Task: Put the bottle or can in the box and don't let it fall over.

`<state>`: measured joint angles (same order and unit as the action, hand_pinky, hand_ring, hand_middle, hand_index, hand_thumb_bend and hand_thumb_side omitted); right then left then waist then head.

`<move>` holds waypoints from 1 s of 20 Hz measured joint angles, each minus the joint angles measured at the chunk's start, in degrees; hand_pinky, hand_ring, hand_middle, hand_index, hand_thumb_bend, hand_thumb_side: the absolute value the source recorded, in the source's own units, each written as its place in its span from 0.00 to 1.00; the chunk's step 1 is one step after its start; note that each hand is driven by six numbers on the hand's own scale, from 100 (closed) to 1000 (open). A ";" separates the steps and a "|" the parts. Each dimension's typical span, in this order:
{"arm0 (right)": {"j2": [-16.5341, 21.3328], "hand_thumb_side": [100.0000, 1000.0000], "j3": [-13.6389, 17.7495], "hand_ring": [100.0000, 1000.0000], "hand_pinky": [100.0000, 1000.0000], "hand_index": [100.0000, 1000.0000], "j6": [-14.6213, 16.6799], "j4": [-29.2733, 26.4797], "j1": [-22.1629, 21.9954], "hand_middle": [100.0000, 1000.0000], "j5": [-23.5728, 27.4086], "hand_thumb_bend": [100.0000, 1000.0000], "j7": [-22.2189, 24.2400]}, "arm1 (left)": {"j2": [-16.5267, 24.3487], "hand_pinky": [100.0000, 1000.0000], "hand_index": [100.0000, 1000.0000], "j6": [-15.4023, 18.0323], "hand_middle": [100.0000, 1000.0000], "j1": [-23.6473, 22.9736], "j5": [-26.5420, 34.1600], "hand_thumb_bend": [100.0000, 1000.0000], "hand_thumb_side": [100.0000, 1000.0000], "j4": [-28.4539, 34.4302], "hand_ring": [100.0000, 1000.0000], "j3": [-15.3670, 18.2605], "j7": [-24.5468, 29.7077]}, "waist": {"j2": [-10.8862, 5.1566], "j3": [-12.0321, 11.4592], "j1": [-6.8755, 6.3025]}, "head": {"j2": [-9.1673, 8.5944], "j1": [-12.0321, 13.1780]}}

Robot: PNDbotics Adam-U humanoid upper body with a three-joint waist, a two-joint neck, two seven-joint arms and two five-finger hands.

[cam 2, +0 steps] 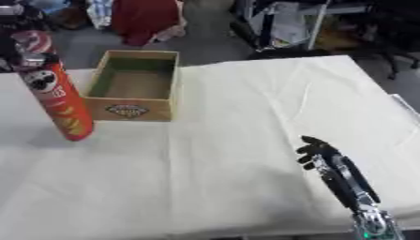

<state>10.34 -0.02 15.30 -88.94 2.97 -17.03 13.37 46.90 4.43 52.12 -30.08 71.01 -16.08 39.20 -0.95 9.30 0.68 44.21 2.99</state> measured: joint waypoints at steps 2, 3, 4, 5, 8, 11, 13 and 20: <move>0.00 1.00 0.00 0.63 0.59 0.88 -0.04 0.01 0.00 0.65 0.00 0.00 0.06 | -0.83 0.19 0.81 0.08 0.46 1.79 -1.11 0.26 0.44 -0.74 0.30 0.57 -0.71 | 0.00 0.23 -0.06 | 0.00 -0.03; 0.00 1.00 -0.02 0.63 0.59 0.88 -0.05 0.01 0.00 0.65 0.00 0.00 0.10 | -1.26 0.19 0.81 0.14 0.46 2.57 -1.66 0.26 0.45 -1.10 0.30 0.85 -1.12 | 0.00 0.33 -0.11 | 0.00 -0.03; 0.00 1.00 -0.03 0.63 0.59 0.88 -0.06 0.02 0.00 0.65 0.00 0.00 0.13 | -1.61 0.19 0.81 0.19 0.46 3.23 -2.24 0.26 0.45 -1.46 0.30 1.17 -1.55 | 0.00 0.46 -0.19 | 0.00 -0.02; 0.00 1.00 -0.05 0.63 0.59 0.88 -0.04 0.03 0.01 0.65 0.00 0.00 0.19 | -1.90 0.20 0.81 0.21 0.46 3.93 -2.89 0.26 0.45 -1.82 0.30 1.52 -2.06 | 0.00 0.64 -0.24 | 0.00 -0.01; 0.00 1.00 -0.43 0.63 0.59 0.88 0.10 0.08 0.15 0.65 0.00 0.00 0.55 | -2.70 0.19 0.81 0.06 0.45 5.66 -5.19 0.27 0.46 -2.87 0.29 2.61 -4.01 | 0.00 1.51 -0.46 | 0.00 0.17; -0.03 1.00 -0.98 0.63 0.59 0.88 0.33 0.33 1.12 0.65 0.14 0.00 1.04 | -3.51 0.20 0.81 -0.44 0.45 6.61 -7.84 0.28 0.46 -4.03 0.30 3.99 -6.45 | 0.46 3.24 -0.53 | -0.03 0.69; -0.16 1.00 -1.62 0.63 0.59 0.88 0.54 0.35 2.32 0.65 0.22 0.00 1.64 | -4.12 0.22 0.81 -1.12 0.46 6.85 -9.63 0.33 0.48 -5.04 0.31 4.96 -8.25 | 1.84 5.16 -0.53 | -0.60 1.25; -1.60 1.00 -3.63 0.63 0.59 0.88 1.09 0.35 5.71 0.65 0.89 0.00 3.81 | -7.73 0.84 0.96 -2.01 0.82 4.84 -15.79 1.00 0.91 -8.49 0.82 6.40 -14.72 | 4.92 10.19 -0.53 | -3.61 2.69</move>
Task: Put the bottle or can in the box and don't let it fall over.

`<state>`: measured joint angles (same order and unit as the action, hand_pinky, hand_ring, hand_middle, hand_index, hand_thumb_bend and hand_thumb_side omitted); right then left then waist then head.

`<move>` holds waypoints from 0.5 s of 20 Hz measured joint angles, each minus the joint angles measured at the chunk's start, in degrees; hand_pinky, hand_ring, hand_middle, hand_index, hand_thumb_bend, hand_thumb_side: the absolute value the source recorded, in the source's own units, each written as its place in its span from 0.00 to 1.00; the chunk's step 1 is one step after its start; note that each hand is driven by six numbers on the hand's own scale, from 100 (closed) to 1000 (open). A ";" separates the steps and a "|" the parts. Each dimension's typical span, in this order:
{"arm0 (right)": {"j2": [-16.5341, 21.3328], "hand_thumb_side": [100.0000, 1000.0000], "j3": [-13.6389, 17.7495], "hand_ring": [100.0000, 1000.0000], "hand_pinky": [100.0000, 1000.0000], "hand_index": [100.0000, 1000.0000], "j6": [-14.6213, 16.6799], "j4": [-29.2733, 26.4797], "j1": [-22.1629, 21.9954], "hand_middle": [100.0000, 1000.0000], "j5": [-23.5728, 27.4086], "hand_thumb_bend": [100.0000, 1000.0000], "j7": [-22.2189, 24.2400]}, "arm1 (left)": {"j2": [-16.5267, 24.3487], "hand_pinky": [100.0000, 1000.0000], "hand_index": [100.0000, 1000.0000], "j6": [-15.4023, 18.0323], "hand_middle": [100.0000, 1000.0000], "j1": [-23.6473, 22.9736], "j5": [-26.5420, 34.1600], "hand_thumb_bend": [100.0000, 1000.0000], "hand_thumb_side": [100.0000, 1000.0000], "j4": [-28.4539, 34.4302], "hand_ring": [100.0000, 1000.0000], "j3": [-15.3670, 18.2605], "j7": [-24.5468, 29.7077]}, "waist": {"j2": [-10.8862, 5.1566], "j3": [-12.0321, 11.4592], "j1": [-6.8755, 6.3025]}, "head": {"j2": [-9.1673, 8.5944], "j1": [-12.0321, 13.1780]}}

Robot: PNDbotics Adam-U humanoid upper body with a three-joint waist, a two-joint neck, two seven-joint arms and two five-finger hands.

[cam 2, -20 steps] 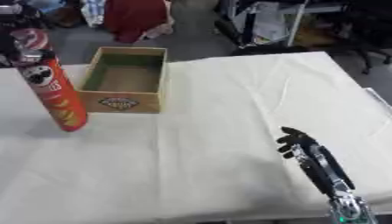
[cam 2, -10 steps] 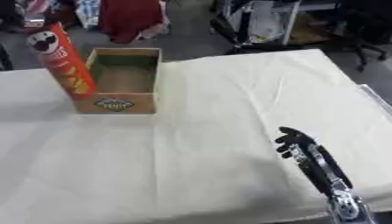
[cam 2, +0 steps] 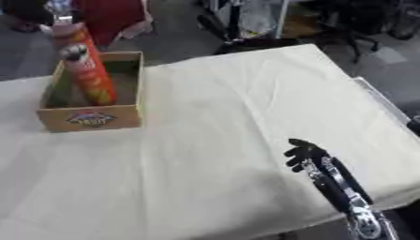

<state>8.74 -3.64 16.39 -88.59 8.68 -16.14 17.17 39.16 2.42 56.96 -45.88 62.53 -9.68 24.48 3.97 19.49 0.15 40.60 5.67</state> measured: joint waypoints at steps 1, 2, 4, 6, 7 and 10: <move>-0.01 1.00 -0.06 0.63 0.59 0.88 0.00 0.00 0.03 0.65 0.02 0.00 0.17 | -0.07 0.84 0.96 0.13 0.82 -0.05 -0.50 1.00 0.94 0.08 0.83 0.05 -0.93 | 0.09 -0.08 -0.03 | 0.00 0.05; -0.01 1.00 -0.11 0.63 0.59 0.88 -0.02 0.00 0.03 0.65 0.03 0.00 0.23 | -0.06 0.83 0.95 0.17 0.82 -0.05 -0.69 1.00 0.95 0.42 0.82 0.24 -1.85 | 0.09 -0.29 -0.06 | 0.00 0.07; 0.00 1.00 -0.11 0.63 0.59 0.88 -0.06 0.01 -0.18 0.65 0.03 0.00 0.27 | 0.42 0.81 0.94 0.02 0.79 -0.06 -0.45 0.96 0.88 1.90 0.79 1.14 -3.70 | 0.07 -1.14 -0.19 | 0.07 0.02; 0.01 1.00 -0.09 0.63 0.59 0.88 -0.10 0.03 -0.30 0.65 0.00 0.00 0.30 | 1.96 0.78 0.92 -0.04 0.76 -0.66 0.50 0.86 0.83 4.22 0.75 2.46 -5.48 | -0.17 -2.00 -0.26 | 0.18 -0.18; 0.04 1.00 0.00 0.63 0.59 0.88 -0.12 0.05 -0.55 0.65 -0.03 0.00 0.28 | 2.85 0.78 0.91 0.09 0.75 -1.41 1.11 0.85 0.83 5.43 0.75 3.22 -6.34 | -0.40 -2.56 -0.27 | 0.34 -0.30; 0.15 1.00 0.51 0.63 0.59 0.88 -0.26 0.27 -1.30 0.65 -0.22 0.00 -0.05 | 6.23 0.73 0.88 1.42 0.71 -4.82 3.45 0.75 0.82 9.46 0.70 5.89 -8.91 | -1.10 -4.73 -0.27 | 0.65 -1.14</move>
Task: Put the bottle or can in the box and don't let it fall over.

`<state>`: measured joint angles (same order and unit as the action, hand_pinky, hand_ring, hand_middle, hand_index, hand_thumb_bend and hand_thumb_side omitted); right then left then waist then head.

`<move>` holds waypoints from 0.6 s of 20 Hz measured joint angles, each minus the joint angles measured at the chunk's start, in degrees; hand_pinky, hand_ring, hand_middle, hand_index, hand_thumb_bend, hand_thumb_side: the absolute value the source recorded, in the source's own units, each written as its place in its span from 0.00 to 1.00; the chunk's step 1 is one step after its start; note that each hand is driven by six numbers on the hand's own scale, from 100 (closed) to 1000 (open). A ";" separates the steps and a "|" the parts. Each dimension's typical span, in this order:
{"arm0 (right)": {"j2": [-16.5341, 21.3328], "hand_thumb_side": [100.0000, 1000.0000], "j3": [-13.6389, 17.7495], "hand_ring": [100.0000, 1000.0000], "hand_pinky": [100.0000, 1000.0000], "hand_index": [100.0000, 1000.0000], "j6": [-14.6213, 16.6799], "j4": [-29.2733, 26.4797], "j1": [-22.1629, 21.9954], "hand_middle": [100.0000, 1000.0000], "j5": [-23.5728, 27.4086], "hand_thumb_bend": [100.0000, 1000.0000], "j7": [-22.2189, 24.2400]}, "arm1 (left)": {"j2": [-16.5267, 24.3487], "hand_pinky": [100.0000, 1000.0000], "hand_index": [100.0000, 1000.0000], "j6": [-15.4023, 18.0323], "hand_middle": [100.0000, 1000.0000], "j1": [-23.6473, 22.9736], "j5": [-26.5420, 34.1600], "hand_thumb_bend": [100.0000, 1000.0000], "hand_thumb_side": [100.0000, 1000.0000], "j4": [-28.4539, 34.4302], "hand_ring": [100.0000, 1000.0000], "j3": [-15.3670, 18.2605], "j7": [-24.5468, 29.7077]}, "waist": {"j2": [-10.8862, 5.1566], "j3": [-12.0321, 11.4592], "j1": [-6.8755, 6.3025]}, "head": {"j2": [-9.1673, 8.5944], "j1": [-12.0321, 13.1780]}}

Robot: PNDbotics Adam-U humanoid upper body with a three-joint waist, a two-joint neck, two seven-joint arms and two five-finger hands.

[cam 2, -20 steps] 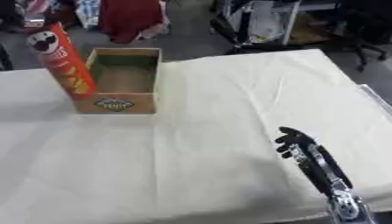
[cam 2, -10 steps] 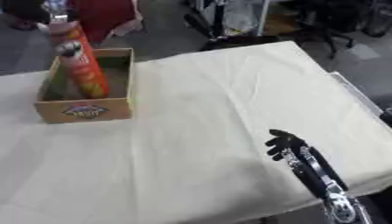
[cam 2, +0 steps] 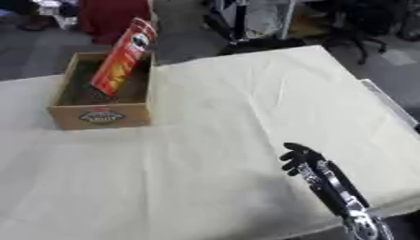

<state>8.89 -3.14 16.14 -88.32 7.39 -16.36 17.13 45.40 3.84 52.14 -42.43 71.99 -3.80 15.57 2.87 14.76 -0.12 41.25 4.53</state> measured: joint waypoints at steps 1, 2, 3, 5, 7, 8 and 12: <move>0.02 1.00 0.30 0.63 0.59 0.88 -0.10 0.09 -0.23 0.65 -0.05 0.00 -0.21 | 1.16 0.73 0.88 0.64 0.71 -1.33 0.82 0.74 0.82 1.45 0.69 0.81 -0.88 | -0.01 -1.07 0.02 | 0.00 -0.43; 0.02 1.00 0.59 0.63 0.59 0.88 -0.19 0.11 -0.39 0.65 -0.09 0.00 -0.50 | 2.16 0.71 0.88 1.16 0.70 -2.84 1.64 0.72 0.83 2.80 0.67 1.51 -1.75 | -0.01 -1.96 0.12 | 0.00 -0.86; 0.04 1.00 0.97 0.63 0.59 0.88 -0.27 0.11 -0.44 0.65 -0.12 0.00 -0.84 | 2.78 0.71 0.87 1.46 0.69 -4.27 2.55 0.72 0.83 4.28 0.67 2.12 -2.65 | 0.00 -2.74 0.28 | 0.00 -1.33; 0.05 1.00 1.72 0.63 0.59 0.88 -0.46 0.11 -0.44 0.65 -0.30 0.00 -1.57 | 3.04 0.68 0.86 1.30 0.67 -7.24 4.38 0.68 0.83 7.21 0.64 3.16 -4.47 | 0.12 -4.11 0.60 | -0.03 -2.36; 0.07 1.00 2.62 0.63 0.59 0.88 -0.63 0.11 -0.43 0.65 -0.46 0.00 -2.39 | 2.32 0.66 0.86 0.29 0.65 -10.05 6.13 0.65 0.83 9.96 0.63 4.62 -6.28 | 0.61 -5.59 0.96 | -0.19 -3.45; 0.07 1.00 3.00 0.63 0.59 0.88 -0.73 0.10 -0.39 0.65 -0.50 0.00 -2.80 | 1.41 0.64 0.85 -0.39 0.64 -11.52 7.09 0.63 0.83 10.91 0.61 5.47 -7.18 | 0.84 -6.17 1.19 | -0.37 -3.88; 0.03 1.00 3.81 0.63 0.59 0.88 -1.04 0.09 -0.35 0.65 -0.52 0.00 -3.79 | -3.73 0.62 0.83 -3.66 0.63 -17.35 10.67 0.60 0.85 11.74 0.60 9.39 -10.74 | 1.48 -7.36 1.97 | -0.82 -4.23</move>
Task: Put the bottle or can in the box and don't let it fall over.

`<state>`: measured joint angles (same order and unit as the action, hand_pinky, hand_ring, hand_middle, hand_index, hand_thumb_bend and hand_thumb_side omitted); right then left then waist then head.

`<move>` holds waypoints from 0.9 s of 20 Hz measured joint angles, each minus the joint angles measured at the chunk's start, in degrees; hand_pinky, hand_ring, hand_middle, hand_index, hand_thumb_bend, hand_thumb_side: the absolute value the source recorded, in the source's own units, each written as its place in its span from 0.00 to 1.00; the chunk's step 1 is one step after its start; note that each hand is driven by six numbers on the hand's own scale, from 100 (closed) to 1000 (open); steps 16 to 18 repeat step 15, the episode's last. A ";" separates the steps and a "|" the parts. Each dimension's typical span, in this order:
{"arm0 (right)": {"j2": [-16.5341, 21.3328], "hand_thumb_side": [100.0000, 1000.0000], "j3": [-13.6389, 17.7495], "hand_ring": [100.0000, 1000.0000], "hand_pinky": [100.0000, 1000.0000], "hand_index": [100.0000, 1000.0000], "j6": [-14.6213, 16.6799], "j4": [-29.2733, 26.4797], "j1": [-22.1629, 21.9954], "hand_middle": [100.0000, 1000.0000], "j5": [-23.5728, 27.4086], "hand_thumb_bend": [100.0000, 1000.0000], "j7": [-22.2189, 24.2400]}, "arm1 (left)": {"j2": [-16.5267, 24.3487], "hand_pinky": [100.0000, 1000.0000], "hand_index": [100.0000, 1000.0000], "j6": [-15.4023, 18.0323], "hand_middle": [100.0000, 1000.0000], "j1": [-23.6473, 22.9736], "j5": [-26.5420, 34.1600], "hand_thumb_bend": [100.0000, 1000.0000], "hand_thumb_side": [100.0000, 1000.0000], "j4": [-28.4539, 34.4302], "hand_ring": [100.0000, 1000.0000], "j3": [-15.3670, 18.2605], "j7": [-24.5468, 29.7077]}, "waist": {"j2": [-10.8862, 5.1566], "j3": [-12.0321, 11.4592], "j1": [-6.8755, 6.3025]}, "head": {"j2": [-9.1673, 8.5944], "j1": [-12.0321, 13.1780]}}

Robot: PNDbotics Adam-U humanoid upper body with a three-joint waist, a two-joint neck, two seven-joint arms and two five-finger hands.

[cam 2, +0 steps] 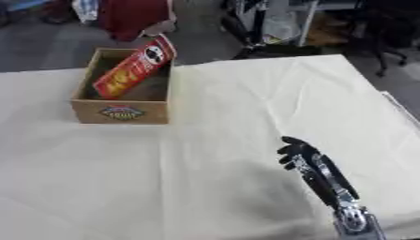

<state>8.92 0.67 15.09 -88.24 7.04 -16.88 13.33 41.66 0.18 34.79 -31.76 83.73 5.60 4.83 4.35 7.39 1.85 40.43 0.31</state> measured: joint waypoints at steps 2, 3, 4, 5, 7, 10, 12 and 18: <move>-0.07 1.00 0.00 0.63 0.59 0.88 -0.01 0.00 0.01 0.65 0.00 0.00 -0.11 | -2.76 0.61 0.82 -1.55 0.62 -2.72 1.65 0.58 0.85 0.11 0.59 1.70 -1.73 | 0.03 0.00 0.23 | -0.02 0.29; -0.13 1.00 -0.04 0.63 0.59 0.88 -0.01 0.00 0.01 0.65 0.00 0.00 -0.11 | -4.11 0.61 0.82 -2.23 0.62 -4.05 2.52 0.58 0.85 0.38 0.59 2.53 -2.58 | 0.03 0.01 0.37 | -0.01 0.57; -0.16 1.00 -0.10 0.63 0.59 0.88 -0.01 0.00 0.01 0.65 0.00 0.00 -0.11 | -5.50 0.61 0.82 -2.74 0.62 -5.48 3.45 0.58 0.85 0.84 0.59 3.21 -3.45 | 0.03 0.03 0.45 | 0.02 0.83; -0.17 1.00 -0.21 0.63 0.59 0.88 0.02 0.00 0.01 0.65 0.00 0.00 -0.08 | -6.86 0.61 0.82 -3.08 0.62 -6.94 4.30 0.58 0.85 1.49 0.59 3.69 -4.32 | 0.03 0.03 0.45 | 0.04 1.07; -0.18 1.00 -0.38 0.61 0.58 0.87 0.09 0.00 0.02 0.63 0.02 0.00 -0.05 | -9.64 0.59 0.81 -3.45 0.60 -9.71 6.02 0.53 0.88 3.39 0.58 4.07 -5.95 | 0.01 0.25 0.35 | 0.27 1.70; -0.72 1.00 -0.71 0.60 0.58 0.86 0.30 -0.01 0.01 0.62 0.87 0.00 -0.97 | -13.88 0.58 0.80 -4.47 0.59 -13.85 8.66 0.51 0.89 3.85 0.57 4.57 -7.28 | 0.01 1.30 1.33 | 1.22 4.36; -1.02 1.00 -1.29 0.60 0.58 0.86 0.39 -0.01 0.00 0.62 1.70 0.00 -1.91 | -16.67 0.58 0.80 -4.44 0.59 -16.89 10.49 0.50 0.90 3.73 0.57 4.49 -8.13 | -0.05 1.36 1.39 | 1.86 5.75; -1.11 1.00 -2.16 0.60 0.58 0.86 0.39 -0.01 -0.03 0.62 2.58 0.00 -3.02 | -20.83 0.58 0.80 -3.88 0.59 -20.95 13.04 0.49 0.90 4.58 0.57 3.57 -8.86 | -0.58 1.38 0.95 | 2.53 6.94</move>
